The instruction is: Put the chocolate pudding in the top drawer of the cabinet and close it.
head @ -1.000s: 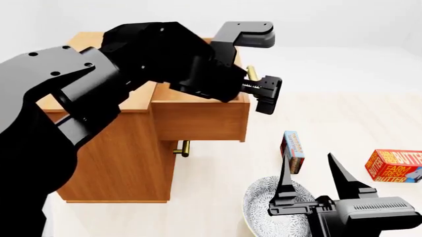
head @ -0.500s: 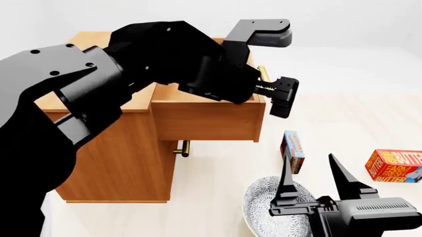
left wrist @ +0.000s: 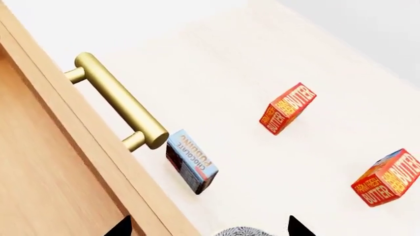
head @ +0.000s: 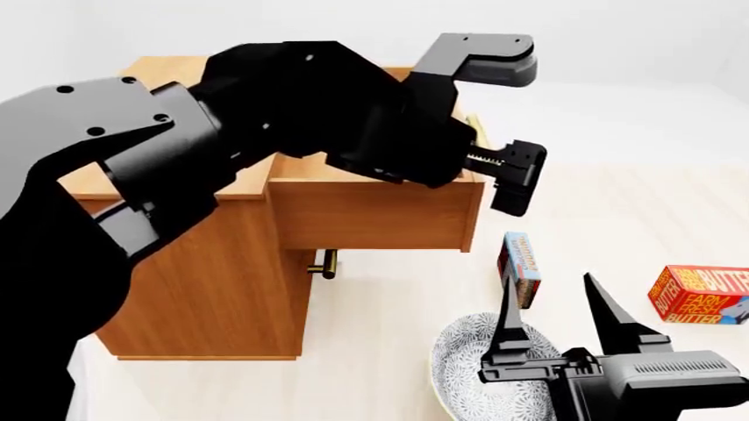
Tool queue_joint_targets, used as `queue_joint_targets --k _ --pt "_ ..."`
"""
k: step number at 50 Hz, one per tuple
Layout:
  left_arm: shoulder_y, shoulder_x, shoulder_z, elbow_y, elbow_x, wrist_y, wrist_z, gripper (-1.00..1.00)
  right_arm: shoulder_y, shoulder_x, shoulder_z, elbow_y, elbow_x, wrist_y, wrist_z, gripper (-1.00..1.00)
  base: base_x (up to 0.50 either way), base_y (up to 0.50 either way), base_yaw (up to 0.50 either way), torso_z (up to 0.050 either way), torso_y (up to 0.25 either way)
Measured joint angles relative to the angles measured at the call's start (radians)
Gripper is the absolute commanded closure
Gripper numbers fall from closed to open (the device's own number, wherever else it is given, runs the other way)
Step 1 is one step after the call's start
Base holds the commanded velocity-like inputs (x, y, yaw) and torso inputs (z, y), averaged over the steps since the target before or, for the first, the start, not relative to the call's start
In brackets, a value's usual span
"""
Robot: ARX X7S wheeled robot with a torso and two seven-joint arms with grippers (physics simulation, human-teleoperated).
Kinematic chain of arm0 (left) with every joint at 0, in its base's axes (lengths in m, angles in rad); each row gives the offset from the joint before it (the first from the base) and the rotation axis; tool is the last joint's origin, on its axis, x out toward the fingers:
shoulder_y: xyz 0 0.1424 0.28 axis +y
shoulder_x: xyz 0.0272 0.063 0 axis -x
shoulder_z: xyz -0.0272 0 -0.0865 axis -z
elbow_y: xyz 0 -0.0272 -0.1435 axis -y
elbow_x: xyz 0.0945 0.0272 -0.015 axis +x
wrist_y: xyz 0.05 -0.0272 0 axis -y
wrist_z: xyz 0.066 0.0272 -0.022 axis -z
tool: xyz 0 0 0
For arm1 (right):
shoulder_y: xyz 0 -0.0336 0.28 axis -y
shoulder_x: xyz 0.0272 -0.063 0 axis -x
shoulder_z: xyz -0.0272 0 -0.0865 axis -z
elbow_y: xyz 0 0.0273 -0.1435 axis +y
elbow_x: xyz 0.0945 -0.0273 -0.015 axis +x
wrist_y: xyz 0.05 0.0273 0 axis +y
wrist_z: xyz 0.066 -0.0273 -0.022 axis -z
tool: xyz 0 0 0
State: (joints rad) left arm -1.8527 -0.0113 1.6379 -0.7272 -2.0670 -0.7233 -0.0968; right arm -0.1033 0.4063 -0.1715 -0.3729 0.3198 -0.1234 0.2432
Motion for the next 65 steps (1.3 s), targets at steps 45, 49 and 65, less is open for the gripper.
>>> queue_joint_targets --k 45,49,65 --pt "-0.126 0.010 -0.044 -0.113 0.220 0.075 -0.050 -1.00 -0.001 0.011 -0.011 -0.015 -0.005 0.007 0.015 -1.00 0.00 0.00 0.00 0.000 0.000" --pt "-0.132 -0.016 -0.050 -0.088 0.258 0.123 -0.074 -1.00 0.001 0.011 -0.013 -0.017 -0.009 0.010 0.017 -1.00 0.00 0.00 0.00 0.000 0.000" --pt "-0.086 -0.244 -0.081 0.282 0.383 0.331 -0.289 -1.00 0.008 0.013 -0.018 -0.023 -0.017 0.019 0.027 -1.00 0.00 0.00 0.00 0.000 0.000"
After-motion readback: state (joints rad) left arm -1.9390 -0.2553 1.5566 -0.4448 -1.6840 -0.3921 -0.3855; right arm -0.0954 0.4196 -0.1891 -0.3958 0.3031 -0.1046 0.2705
